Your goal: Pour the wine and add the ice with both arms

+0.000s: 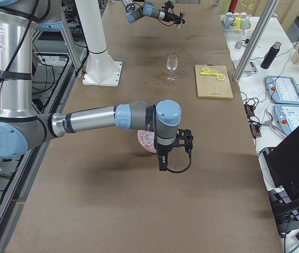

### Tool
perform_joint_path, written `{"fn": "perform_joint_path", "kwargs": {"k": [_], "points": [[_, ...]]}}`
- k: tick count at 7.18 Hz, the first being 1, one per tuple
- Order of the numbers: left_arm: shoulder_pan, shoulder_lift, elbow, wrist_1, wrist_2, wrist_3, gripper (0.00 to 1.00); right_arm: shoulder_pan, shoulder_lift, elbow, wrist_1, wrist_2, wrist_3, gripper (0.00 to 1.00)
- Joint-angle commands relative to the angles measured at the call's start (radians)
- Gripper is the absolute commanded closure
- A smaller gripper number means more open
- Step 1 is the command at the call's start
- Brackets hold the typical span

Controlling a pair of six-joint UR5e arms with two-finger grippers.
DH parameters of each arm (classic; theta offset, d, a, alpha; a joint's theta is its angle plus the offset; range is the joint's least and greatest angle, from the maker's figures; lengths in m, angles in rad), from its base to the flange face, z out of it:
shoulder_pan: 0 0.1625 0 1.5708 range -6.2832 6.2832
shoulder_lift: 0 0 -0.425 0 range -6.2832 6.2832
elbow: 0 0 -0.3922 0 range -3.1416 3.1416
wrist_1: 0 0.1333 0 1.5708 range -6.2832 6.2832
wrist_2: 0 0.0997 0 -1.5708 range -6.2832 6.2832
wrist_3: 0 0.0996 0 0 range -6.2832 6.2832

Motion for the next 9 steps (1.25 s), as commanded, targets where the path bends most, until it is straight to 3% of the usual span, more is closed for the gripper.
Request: {"fn": "perform_joint_path", "kwargs": {"k": [1, 3, 4, 6, 7, 9], "points": [[0.022, -0.047, -0.073, -0.005, -0.003, 0.124, 1.00, 0.000, -0.002, -0.004, -0.001, 0.001, 0.003, 0.00], [0.143, -0.229, -0.064, 0.006, -0.024, 0.208, 1.00, 0.000, -0.002, -0.007, -0.003, 0.010, 0.008, 0.00], [0.202, -0.291, -0.069, 0.012, -0.071, 0.324, 1.00, 0.000, -0.002, -0.008, -0.003, 0.018, 0.008, 0.00], [0.215, -0.357, -0.058, 0.036, -0.224, 0.432, 1.00, 0.000, -0.002, -0.006, -0.001, 0.023, 0.008, 0.00], [0.220, -0.424, -0.056, 0.155, -0.347, 0.454, 1.00, 0.000, -0.002, -0.006, -0.001, 0.023, 0.006, 0.00], [0.218, -0.532, -0.058, 0.335, -0.386, 0.458, 1.00, 0.000, -0.002, -0.006, -0.001, 0.026, 0.008, 0.00]]}}
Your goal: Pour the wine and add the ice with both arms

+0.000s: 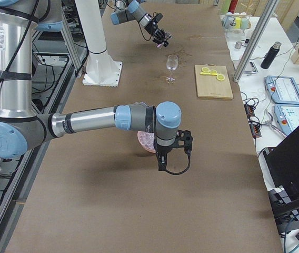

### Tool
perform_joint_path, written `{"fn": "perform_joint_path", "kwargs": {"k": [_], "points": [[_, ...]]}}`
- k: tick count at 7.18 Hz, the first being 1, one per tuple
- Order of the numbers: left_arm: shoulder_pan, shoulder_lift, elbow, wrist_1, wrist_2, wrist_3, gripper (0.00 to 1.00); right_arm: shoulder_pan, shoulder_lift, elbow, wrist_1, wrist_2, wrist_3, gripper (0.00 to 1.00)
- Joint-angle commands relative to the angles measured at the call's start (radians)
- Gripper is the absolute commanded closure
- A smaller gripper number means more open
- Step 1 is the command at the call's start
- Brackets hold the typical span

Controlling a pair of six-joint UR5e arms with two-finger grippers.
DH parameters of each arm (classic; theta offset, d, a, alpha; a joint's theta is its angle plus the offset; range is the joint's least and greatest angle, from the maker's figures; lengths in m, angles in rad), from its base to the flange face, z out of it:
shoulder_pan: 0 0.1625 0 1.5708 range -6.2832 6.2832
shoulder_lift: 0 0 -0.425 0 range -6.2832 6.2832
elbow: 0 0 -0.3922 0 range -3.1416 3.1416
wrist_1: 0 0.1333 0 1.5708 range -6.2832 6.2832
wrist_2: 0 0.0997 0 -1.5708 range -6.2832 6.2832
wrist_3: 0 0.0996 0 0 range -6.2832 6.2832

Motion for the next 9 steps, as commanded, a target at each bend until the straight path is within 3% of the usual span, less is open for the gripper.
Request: {"fn": "perform_joint_path", "kwargs": {"k": [1, 3, 6, 9], "points": [[-0.005, -0.056, 0.003, 0.115, -0.071, 0.037, 1.00, 0.000, 0.002, -0.001, 0.001, 0.001, 0.000, 0.00], [-0.041, -0.064, 0.005, 0.181, -0.163, 0.047, 1.00, 0.000, 0.002, -0.001, 0.001, 0.001, 0.000, 0.00], [-0.072, -0.159, 0.012, 0.373, -0.235, 0.102, 1.00, 0.000, 0.000, -0.001, -0.001, 0.003, 0.000, 0.00], [-0.107, -0.303, 0.122, 0.501, -0.306, 0.147, 1.00, 0.000, 0.002, 0.000, 0.001, 0.004, 0.000, 0.00]]}}
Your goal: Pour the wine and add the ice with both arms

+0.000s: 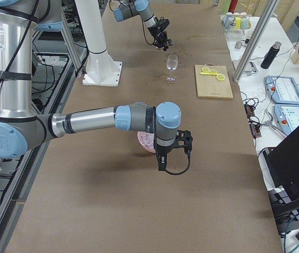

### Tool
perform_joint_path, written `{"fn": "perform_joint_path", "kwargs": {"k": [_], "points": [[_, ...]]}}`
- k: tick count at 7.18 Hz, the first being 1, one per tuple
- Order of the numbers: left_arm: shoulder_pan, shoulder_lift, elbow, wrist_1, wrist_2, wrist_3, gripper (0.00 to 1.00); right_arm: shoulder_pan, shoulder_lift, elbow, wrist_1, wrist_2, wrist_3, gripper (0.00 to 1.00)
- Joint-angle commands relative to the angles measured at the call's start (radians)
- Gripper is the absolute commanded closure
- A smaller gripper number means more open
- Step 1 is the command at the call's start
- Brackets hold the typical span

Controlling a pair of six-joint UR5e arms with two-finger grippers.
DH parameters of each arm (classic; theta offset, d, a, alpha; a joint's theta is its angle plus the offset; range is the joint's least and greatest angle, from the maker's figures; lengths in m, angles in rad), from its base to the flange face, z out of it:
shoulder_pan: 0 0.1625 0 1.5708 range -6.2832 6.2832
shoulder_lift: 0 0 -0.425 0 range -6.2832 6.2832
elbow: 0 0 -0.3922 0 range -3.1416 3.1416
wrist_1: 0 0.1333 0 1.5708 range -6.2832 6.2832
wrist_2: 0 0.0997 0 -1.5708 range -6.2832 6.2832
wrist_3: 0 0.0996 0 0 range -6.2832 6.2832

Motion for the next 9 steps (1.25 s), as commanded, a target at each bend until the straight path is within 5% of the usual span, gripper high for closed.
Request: {"fn": "perform_joint_path", "kwargs": {"k": [1, 9], "points": [[-0.024, -0.071, 0.039, 0.112, -0.028, 0.051, 1.00, 0.000, 0.000, 0.002, 0.001, 0.001, 0.000, 0.00], [-0.039, -0.191, 0.076, 0.430, -0.060, 0.205, 1.00, 0.000, 0.000, 0.007, 0.001, 0.013, -0.002, 0.00]]}}
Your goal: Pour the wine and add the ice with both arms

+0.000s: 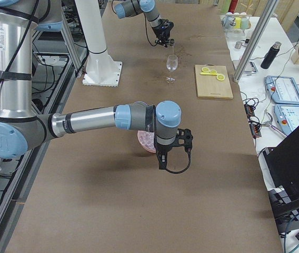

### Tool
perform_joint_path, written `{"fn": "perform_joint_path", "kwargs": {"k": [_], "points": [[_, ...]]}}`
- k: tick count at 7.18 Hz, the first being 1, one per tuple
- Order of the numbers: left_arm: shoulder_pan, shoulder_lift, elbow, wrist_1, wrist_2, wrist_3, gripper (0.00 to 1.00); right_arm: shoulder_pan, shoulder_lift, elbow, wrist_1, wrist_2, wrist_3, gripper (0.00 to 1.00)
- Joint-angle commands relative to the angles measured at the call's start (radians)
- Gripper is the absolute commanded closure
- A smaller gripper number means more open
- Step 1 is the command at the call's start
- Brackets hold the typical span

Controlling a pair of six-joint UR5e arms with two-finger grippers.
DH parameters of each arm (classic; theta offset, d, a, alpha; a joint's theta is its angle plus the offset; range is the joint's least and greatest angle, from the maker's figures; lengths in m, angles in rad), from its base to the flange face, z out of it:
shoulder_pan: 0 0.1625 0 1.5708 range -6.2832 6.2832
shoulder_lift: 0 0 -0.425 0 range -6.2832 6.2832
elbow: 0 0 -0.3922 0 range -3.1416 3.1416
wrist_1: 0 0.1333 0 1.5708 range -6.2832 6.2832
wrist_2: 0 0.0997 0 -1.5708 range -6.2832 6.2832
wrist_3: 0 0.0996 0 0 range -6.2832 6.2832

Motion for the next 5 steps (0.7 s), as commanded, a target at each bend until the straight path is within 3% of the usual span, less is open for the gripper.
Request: {"fn": "perform_joint_path", "kwargs": {"k": [1, 5], "points": [[0.000, -0.042, 0.018, 0.097, 0.000, 0.040, 1.00, 0.000, -0.001, 0.000, 0.000, 0.001, 0.000, 0.00], [-0.003, -0.085, 0.041, 0.266, 0.008, 0.078, 1.00, 0.000, 0.001, -0.001, -0.002, 0.002, 0.002, 0.00]]}}
